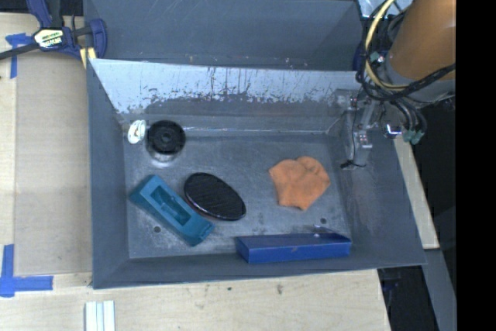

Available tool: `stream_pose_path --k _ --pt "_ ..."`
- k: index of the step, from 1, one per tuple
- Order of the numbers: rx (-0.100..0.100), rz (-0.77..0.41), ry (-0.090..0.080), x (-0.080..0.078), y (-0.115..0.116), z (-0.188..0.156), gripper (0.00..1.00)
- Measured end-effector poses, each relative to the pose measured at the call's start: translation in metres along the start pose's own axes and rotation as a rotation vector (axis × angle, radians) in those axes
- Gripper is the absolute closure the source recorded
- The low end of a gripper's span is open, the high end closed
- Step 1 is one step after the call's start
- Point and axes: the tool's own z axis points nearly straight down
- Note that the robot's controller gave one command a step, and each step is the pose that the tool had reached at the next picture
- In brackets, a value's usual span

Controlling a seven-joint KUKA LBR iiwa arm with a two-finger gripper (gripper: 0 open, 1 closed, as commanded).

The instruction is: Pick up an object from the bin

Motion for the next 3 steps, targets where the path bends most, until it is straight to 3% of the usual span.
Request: stream_pose_path --k 1,2,3 --pt "0.001 -0.002 -0.007 -0.001 0.000 -0.005 0.00" --pt "0.003 -0.048 -0.016 -0.014 0.006 0.031 0.00" --pt "0.002 -0.059 -0.011 -0.017 0.007 0.093 0.00"
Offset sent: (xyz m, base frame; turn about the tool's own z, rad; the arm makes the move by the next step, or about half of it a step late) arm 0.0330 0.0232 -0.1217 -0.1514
